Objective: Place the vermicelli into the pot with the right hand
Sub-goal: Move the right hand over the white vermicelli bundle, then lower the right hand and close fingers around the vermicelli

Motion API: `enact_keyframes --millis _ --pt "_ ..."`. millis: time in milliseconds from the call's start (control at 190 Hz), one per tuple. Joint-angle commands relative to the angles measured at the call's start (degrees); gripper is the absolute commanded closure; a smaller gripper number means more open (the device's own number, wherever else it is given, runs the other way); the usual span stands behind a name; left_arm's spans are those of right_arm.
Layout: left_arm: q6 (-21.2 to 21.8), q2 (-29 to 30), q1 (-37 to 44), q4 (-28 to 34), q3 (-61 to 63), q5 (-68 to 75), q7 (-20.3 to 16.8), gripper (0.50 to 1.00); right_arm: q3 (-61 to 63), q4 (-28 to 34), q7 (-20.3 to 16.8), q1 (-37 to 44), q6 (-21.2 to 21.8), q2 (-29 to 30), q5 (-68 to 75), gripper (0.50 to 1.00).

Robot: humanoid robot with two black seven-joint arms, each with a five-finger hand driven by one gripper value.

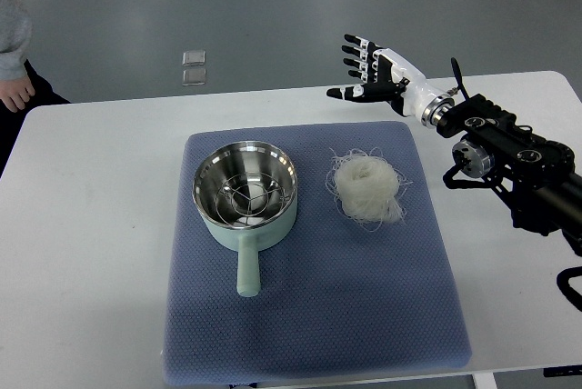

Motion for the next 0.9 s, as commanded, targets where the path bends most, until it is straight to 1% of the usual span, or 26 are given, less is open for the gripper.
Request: enact_keyframes --millis 0,74,84,184,263,310,400,563,694,894 --pt "-0.1 0.0 0.06 -0.07 0.0 -0.01 -0.02 0.5 -14.64 0.76 0.08 9.21 4.31 -4.24 -9.55 0.517" --pt "-0.1 0.0 0.06 -0.07 0.09 -0.01 -0.02 0.5 -25.63 1.9 0.08 17.39 7.3 -5.91 -10.61 0.517" --pt "-0.1 0.0 0.06 -0.07 0.09 -0.01 -0.02 0.5 -25.64 1.9 0.08 17.4 7.3 -5.91 -10.61 0.517" --pt "-0.1 0.0 0.06 -0.07 0.09 -0.01 -0.02 0.5 -37.85 5.77 -0.01 27.5 10.73 -6.7 -10.7 0.517" --pt "-0.1 0.0 -0.03 -0.07 0.18 -0.01 -0.02 0.5 -43.83 8.32 -0.36 32.78 13.72 -6.26 -10.61 0.517" --pt "-0.1 0.0 -0.03 -0.07 0.09 -0.01 -0.02 0.5 -46.55 9.46 -1.59 34.89 14.77 -5.74 -10.52 0.517" --pt "-0.1 0.0 -0.03 0.02 0.09 -0.01 -0.02 0.5 -47.7 10.96 -3.78 35.42 16.36 -5.47 -10.43 0.517" --pt "-0.1 0.0 -0.03 0.02 0.18 -0.01 -0.02 0.5 -47.53 11.83 -7.48 32.69 16.62 -6.17 -7.71 0.517" --pt "-0.1 0.0 -0.03 0.11 0.09 -0.01 -0.02 0.5 -46.91 14.82 -7.74 30.41 16.27 -8.11 -4.37 0.517" --pt "-0.1 0.0 -0.03 0.11 0.0 -0.01 -0.02 0.5 -47.0 15.0 -7.74 27.15 15.48 -8.37 -5.25 0.517"
